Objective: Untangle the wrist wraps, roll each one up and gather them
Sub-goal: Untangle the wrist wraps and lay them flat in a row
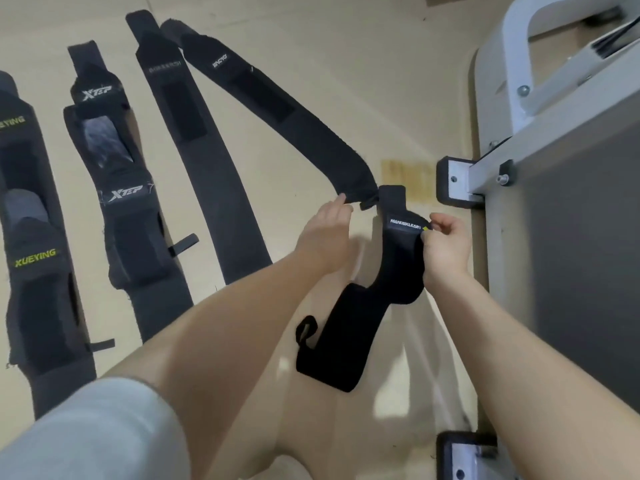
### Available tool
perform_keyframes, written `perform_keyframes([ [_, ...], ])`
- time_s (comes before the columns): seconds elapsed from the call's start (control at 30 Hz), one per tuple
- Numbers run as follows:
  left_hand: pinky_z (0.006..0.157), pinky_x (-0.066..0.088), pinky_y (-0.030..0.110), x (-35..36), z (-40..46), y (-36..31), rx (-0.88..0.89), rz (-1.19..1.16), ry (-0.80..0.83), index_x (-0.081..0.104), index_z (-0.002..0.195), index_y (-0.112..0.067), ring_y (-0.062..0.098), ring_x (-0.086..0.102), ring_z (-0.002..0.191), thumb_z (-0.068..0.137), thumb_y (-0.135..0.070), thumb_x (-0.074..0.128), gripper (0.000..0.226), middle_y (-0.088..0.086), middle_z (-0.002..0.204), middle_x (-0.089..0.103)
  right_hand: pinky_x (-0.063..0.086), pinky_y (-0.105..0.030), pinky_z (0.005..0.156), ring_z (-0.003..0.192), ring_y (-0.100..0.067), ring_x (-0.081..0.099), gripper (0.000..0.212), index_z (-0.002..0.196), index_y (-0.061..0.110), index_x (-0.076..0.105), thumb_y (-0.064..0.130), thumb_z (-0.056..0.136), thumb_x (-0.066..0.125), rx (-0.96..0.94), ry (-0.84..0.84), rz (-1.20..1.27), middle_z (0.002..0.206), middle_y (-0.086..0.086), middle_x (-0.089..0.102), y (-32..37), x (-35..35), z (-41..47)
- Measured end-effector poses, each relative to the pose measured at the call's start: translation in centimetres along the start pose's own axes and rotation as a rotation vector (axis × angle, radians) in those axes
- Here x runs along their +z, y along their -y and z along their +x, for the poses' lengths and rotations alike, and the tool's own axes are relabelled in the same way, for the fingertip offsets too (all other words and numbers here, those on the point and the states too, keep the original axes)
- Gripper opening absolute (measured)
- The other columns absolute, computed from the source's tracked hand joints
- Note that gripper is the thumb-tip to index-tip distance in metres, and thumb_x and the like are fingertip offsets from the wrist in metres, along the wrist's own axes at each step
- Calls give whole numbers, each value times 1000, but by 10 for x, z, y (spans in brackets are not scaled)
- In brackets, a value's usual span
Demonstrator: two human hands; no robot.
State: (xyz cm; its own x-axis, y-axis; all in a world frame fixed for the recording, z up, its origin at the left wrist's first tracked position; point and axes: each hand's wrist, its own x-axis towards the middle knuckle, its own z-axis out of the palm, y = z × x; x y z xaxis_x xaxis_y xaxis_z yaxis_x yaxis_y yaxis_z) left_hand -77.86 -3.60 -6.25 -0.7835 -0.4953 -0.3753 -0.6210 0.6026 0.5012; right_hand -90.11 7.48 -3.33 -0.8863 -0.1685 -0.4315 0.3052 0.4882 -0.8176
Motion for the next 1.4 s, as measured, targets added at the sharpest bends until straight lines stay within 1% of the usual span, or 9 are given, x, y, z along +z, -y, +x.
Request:
perform_keyframes([
  [0.1,117,10,33,2,24,8,119,304,74,0,150,-6,26,1,146,89,3,30,68,8,159,-2,40,-13,63,81,-2,53,38,112,13,55,-9,83,43,32,19,17,109,-2,55,-3,-1,-4],
  [0.23,118,7,33,-3,32,18,114,496,137,-1,150,-9,23,5,146,92,-2,29,65,5,157,13,40,-17,59,76,-3,53,42,107,17,55,-11,81,39,10,19,24,107,2,56,5,-4,-6],
  [0.4,92,41,30,-7,24,41,68,526,89,23,144,-5,22,37,124,88,-6,38,58,8,136,38,43,-15,55,71,-10,52,43,97,19,55,-12,78,32,16,-80,38,105,-3,56,6,2,-3],
  [0.63,74,42,31,-23,-12,61,-21,392,204,19,148,-14,24,43,107,90,-3,34,60,4,145,20,46,-16,88,100,-12,54,46,103,17,56,-12,77,33,-168,-56,145,117,-4,53,53,43,26],
  [0.77,87,40,29,-36,-11,68,-1,427,258,16,151,-20,27,39,123,91,-1,29,64,0,158,1,17,-35,116,141,-26,18,58,138,18,41,-6,85,40,-443,62,-653,156,-9,10,40,57,34],
  [0.97,75,37,29,-39,-10,61,-30,458,299,27,146,-16,27,43,114,89,0,27,59,0,157,6,8,-37,116,145,-22,9,58,150,12,19,40,100,31,-614,445,-1158,159,-7,6,-51,66,-29],
  [1.07,78,38,31,-39,-11,62,-44,450,310,30,144,-15,26,40,121,90,-1,29,57,0,157,4,-5,-42,116,145,-20,-14,80,151,14,-9,58,95,27,-524,526,-1268,157,-4,-22,-75,72,-31],
  [1.23,70,37,31,-36,-23,56,-67,505,340,32,141,-14,21,42,118,93,-2,32,49,-1,158,-6,-14,-46,113,142,-19,-25,80,149,15,-16,56,95,26,-458,575,-1436,153,-3,-32,-64,75,-22],
  [1.4,97,42,35,-29,-40,68,-20,309,192,29,145,-17,20,30,134,94,-8,32,52,0,158,-7,-4,-46,116,147,-19,0,61,148,12,19,36,96,38,-493,402,-1324,159,-7,-8,-42,84,-38],
])
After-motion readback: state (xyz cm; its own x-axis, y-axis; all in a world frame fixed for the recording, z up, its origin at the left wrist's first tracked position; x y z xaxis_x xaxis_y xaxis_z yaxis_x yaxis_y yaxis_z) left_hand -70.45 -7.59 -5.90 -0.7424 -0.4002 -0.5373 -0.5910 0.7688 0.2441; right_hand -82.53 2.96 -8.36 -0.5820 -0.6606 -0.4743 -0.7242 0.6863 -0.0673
